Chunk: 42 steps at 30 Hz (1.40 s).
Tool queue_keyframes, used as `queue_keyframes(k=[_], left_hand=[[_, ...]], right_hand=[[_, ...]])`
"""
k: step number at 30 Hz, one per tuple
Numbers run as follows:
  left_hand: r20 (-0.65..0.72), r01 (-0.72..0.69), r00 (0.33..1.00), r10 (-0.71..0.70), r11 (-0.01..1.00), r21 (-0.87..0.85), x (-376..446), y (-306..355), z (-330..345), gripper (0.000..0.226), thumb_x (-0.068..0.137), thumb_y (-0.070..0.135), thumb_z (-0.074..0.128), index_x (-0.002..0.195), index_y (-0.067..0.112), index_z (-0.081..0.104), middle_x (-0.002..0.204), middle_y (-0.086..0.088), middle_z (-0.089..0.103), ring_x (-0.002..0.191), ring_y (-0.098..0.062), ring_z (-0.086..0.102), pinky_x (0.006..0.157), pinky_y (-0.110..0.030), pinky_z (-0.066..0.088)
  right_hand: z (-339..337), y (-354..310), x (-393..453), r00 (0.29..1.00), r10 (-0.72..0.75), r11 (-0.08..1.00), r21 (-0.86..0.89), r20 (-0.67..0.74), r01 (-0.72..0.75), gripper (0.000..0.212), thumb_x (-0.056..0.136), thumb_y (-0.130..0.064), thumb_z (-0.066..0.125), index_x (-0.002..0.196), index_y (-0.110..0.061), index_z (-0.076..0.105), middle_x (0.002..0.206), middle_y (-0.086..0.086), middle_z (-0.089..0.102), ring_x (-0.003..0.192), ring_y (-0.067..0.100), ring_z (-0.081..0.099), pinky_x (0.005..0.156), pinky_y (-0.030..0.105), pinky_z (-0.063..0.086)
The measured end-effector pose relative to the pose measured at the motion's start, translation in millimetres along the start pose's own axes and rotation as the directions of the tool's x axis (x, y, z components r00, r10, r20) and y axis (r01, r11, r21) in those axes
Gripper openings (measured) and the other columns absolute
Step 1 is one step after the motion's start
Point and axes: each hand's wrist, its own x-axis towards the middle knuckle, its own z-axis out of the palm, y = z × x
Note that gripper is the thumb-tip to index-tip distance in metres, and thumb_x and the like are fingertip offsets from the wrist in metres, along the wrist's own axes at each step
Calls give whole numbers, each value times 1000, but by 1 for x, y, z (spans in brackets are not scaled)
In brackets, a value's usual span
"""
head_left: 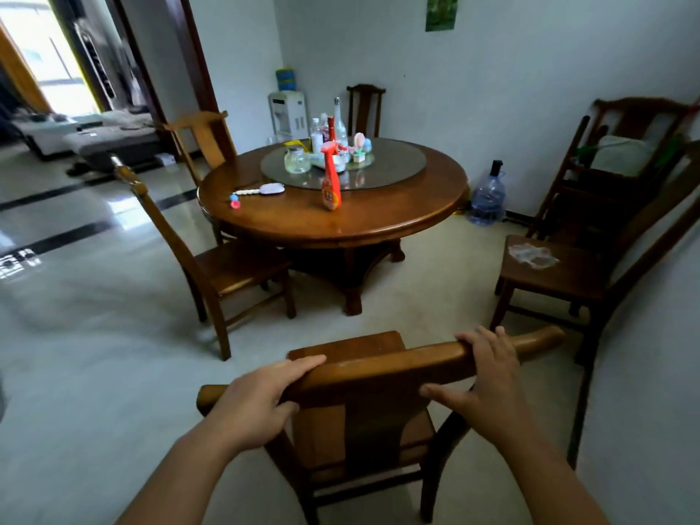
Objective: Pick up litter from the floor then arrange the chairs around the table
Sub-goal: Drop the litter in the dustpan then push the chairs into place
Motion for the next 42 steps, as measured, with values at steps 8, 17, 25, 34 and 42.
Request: queue_keyframes(k=[8, 17, 25, 34, 42], left_hand=[[-142, -19, 990, 16, 1000, -19, 5, -12, 13, 56, 86, 34, 62, 132, 50, 34, 123, 26, 51, 112, 0, 46, 102, -29, 39], [-322, 65, 945, -51, 997, 32, 35, -41, 3, 44, 81, 41, 66, 120, 42, 46, 106, 25, 48, 101, -3, 40, 99, -31, 29], [-373, 117, 922, -104, 993, 13, 101, -75, -17, 37, 74, 41, 73, 104, 38, 52, 98, 16, 55, 96, -9, 44, 92, -31, 25], [-429, 148, 895, -118, 988, 36, 213, -105, -52, 42, 75, 44, 70, 113, 34, 54, 104, 17, 51, 111, -14, 43, 102, -38, 17], [-490, 78, 870, -57, 997, 22, 313, -133, -113, 44, 76, 45, 69, 116, 33, 53, 102, 18, 48, 114, -13, 41, 103, -33, 12]], right_hand=[[5, -8, 11, 999, -41, 998, -53, -5, 40, 64, 58, -53, 77, 111, -35, 46, 132, -3, 39, 139, 23, 9, 110, 64, 16], [39, -39, 40, 999, -23, 998, -57, -40, 20, 60, 61, -53, 74, 110, -30, 47, 132, -3, 35, 140, 23, 4, 106, 68, -5], [64, -57, 105, 999, -27, 998, -65, -34, 25, 59, 63, -56, 71, 109, -29, 46, 133, -1, 33, 139, 23, 3, 103, 71, -8], [85, -69, 229, 997, -51, 998, -43, -57, 49, 55, 63, -54, 73, 105, -30, 46, 132, 3, 35, 137, 26, 10, 103, 72, -7], [89, -103, 340, 994, -44, 999, 5, -95, 45, 51, 59, -54, 74, 95, -37, 43, 110, -10, 30, 133, 23, 13, 102, 75, -8]])
